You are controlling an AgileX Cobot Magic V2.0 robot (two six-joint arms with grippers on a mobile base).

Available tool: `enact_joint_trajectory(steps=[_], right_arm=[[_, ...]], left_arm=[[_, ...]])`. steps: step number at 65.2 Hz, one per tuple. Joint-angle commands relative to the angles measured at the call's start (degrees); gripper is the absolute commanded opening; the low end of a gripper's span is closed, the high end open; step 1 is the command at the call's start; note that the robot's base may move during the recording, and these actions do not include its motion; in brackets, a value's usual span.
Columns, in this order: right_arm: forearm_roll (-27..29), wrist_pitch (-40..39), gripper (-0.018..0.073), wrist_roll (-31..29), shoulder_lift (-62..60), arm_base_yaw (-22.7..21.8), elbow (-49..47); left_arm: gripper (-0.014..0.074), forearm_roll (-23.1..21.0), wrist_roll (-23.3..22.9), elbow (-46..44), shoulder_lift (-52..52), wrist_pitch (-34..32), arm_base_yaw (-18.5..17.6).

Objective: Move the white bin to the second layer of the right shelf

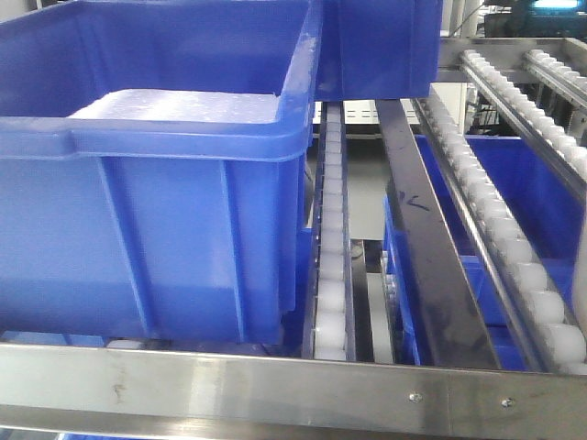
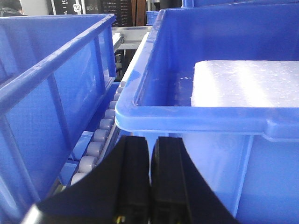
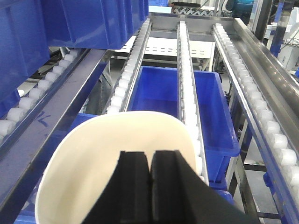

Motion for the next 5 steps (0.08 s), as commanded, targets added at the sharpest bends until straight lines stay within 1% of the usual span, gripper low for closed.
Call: enact_joint_trajectory(steps=[1, 5], right_arm=[[-0.37, -4.78, 0.0057, 0.09, -0.92, 0.21, -0.89], [-0.37, -4.78, 0.0057, 0.09, -0.92, 0.21, -0.89]], left_arm=[[0.0085, -0.35, -0.15, 2.11, -0.75, -4.83, -0.01], [0.0085, -0.35, -0.15, 2.11, -0.75, -4.83, -0.01]])
